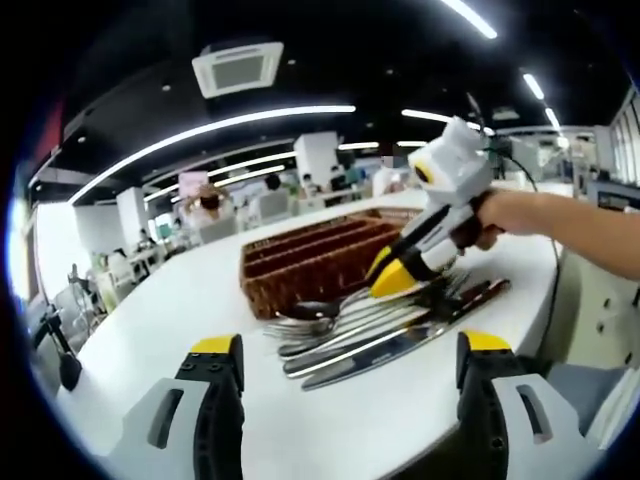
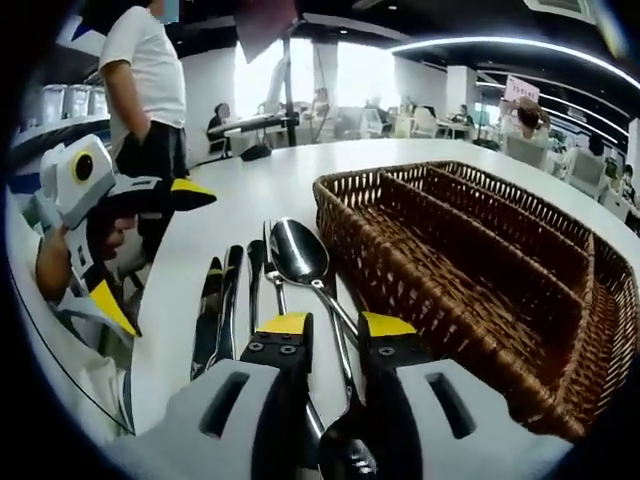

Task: Arrange the knives, forks, and spoons in their matching storage slots by inserting each utensil handle-first until every utensil is classified and aligned in the correct compartment

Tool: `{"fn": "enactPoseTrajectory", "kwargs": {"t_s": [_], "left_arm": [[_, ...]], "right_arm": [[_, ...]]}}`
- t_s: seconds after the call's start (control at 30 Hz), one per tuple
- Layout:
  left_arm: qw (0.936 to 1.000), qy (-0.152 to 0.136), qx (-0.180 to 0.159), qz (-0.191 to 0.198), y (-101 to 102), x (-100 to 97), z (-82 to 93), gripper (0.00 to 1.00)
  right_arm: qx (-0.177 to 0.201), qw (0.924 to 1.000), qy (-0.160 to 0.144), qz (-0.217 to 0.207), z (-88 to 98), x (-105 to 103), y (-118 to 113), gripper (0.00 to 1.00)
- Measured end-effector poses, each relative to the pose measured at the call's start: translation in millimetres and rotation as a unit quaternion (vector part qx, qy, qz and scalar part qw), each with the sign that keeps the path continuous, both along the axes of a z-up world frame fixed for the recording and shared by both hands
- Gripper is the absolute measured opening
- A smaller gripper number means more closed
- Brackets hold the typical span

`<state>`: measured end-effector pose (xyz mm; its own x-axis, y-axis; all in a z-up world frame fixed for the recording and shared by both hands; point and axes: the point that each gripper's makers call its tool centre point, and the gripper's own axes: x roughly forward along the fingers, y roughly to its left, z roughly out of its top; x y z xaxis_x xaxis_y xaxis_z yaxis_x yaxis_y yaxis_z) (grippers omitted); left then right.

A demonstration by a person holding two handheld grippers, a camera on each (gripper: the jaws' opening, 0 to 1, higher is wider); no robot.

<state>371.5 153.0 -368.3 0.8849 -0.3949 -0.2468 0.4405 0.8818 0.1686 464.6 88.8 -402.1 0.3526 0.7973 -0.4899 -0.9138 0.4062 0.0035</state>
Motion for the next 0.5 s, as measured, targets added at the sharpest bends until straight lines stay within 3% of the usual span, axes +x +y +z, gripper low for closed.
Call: {"fn": "enactPoseTrajectory", "kwargs": {"t_s": [0.5], "left_arm": [[1.0,0.001,0.005,-0.001,1.8,0.1,-0.5,0.87]], "right_arm": [[-0.014,0.9999,0.008,0.003,-1.5,5.6,2.9,0.12]]}}
